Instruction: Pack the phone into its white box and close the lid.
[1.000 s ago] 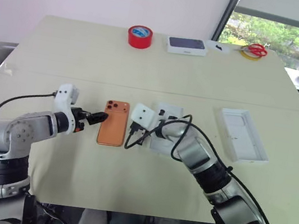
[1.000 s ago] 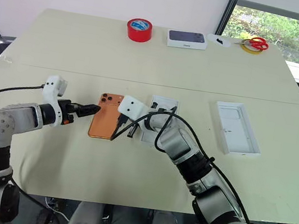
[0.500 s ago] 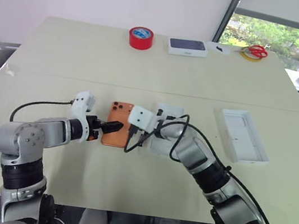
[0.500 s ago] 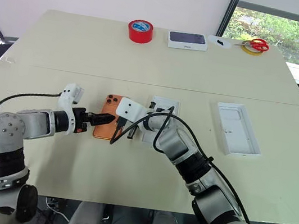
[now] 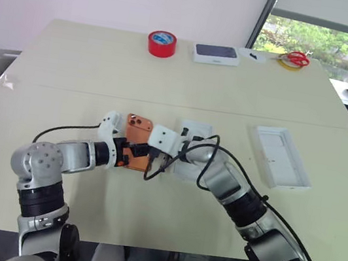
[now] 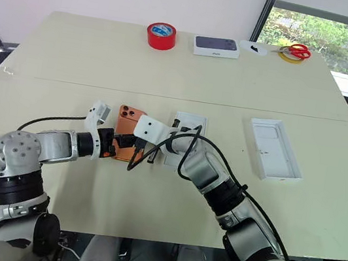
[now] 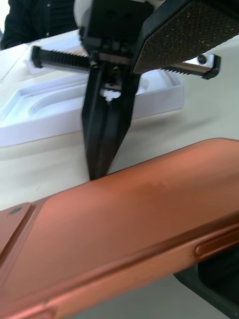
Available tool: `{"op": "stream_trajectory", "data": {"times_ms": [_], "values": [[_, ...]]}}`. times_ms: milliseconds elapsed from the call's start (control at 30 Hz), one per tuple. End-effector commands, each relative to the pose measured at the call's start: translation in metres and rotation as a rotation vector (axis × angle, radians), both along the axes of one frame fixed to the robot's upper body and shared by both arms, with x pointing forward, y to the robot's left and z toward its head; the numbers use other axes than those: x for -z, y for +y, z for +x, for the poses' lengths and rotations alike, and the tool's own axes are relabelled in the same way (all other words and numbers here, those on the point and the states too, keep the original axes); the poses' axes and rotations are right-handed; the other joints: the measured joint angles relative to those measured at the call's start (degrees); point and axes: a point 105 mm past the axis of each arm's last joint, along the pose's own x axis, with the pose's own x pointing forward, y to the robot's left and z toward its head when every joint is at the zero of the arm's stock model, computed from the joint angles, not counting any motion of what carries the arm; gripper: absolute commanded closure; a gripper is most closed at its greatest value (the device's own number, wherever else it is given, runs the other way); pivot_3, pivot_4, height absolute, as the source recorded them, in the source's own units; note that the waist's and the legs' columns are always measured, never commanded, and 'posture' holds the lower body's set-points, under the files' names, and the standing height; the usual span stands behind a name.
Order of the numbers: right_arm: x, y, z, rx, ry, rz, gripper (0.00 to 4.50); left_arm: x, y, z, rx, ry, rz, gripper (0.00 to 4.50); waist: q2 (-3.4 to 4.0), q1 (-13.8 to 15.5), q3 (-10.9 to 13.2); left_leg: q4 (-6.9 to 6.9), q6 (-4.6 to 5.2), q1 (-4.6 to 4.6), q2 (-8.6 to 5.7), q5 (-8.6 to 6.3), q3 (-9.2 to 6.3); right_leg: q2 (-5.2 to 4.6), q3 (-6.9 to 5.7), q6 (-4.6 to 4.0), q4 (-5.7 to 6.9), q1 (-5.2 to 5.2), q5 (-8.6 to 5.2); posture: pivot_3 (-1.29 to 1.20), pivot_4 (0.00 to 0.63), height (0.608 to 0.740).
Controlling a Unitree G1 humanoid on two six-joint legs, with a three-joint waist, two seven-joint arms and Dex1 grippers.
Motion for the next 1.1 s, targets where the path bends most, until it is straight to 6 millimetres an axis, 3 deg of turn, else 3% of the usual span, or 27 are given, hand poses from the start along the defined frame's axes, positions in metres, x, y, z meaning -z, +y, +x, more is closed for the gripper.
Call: {"op": "stream_trajectory", "data": {"times_ms": [33,133,167,233,400,600,733,867,1000,1100], "values": [[-0.001,0.006,-0.007,-0.035,-0.001,0.009,4.49,-0.005,0.019,0.005,-0.075,-0.008,0.008,0.0,0.0,-0.05,0.0,-0.01,0.0,0.0,0.0,0.0,0.0,0.01,0.0,0.0,0.0,-0.01,0.0,0.0,0.15,0.73],[-0.001,0.006,-0.007,-0.034,-0.001,0.01,4.49,-0.007,0.022,0.007,-0.092,-0.008,-0.019,0.0,0.0,0.0,0.0,-0.01,0.0,0.0,0.01,0.0,0.01,0.01,0.0,0.0,0.0,-0.01,0.0,0.0,0.15,0.73],[-0.001,0.007,-0.007,-0.034,-0.002,0.01,4.5,-0.007,0.021,0.007,-0.09,-0.007,-0.022,0.25,-0.01,0.0,0.0,-0.01,0.0,0.0,0.01,0.0,0.01,0.0,0.0,0.0,0.0,-0.01,0.0,0.0,0.15,0.73],[-0.001,0.006,-0.007,-0.033,-0.004,0.011,4.5,-0.005,0.021,0.006,-0.089,-0.001,-0.025,0.84,-0.01,-0.01,0.01,-0.01,0.0,-0.01,0.01,0.0,0.01,0.0,0.0,0.0,0.0,-0.02,0.0,0.0,0.15,0.73],[-0.005,0.003,-0.005,-0.024,-0.01,0.017,4.5,-0.005,0.022,0.007,-0.107,0.011,-0.068,3.13,-0.03,0.01,0.02,-0.02,0.0,-0.01,0.01,0.0,0.01,0.0,0.0,0.0,0.0,-0.02,0.0,0.0,0.15,0.73],[-0.016,-0.002,-0.004,-0.013,-0.033,0.037,4.5,-0.004,0.025,0.009,-0.138,0.031,-0.145,3.13,-0.07,0.02,0.05,-0.02,0.0,-0.05,0.01,0.0,0.01,0.0,0.0,0.0,0.0,-0.06,0.0,0.0,0.15,0.73],[-0.036,-0.008,-0.006,-0.006,-0.067,0.093,4.5,-0.006,0.026,0.011,-0.165,0.033,-0.202,4.38,-0.11,0.22,0.08,-0.01,0.0,-0.07,0.01,0.0,0.01,-0.01,0.0,0.0,0.0,-0.07,0.0,0.0,0.15,0.73],[-0.055,-0.017,-0.012,-0.01,-0.087,0.161,4.5,-0.014,0.026,0.014,-0.181,0.013,-0.252,4.47,-0.12,0.05,0.09,-0.03,0.0,-0.06,0.0,0.0,-0.01,-0.01,-0.01,0.0,-0.01,-0.07,0.0,0.0,0.15,0.73],[-0.08,-0.05,-0.025,0.003,-0.094,0.288,4.5,-0.038,0.015,0.023,-0.175,-0.044,-0.373,4.47,-0.23,0.5,0.16,-0.02,0.0,-0.14,0.0,0.0,-0.04,0.0,-0.05,0.0,-0.04,-0.1,0.0,0.0,0.15,0.73],[-0.081,-0.086,-0.036,0.035,-0.063,0.317,4.5,-0.049,-0.008,0.027,-0.13,-0.048,-0.437,4.47,-0.29,1.7,0.19,0.02,0.05,-0.21,-0.08,-0.04,-0.07,-0.05,-0.09,0.08,-0.23,-0.02,0.05,0.0,0.15,0.73]]}}
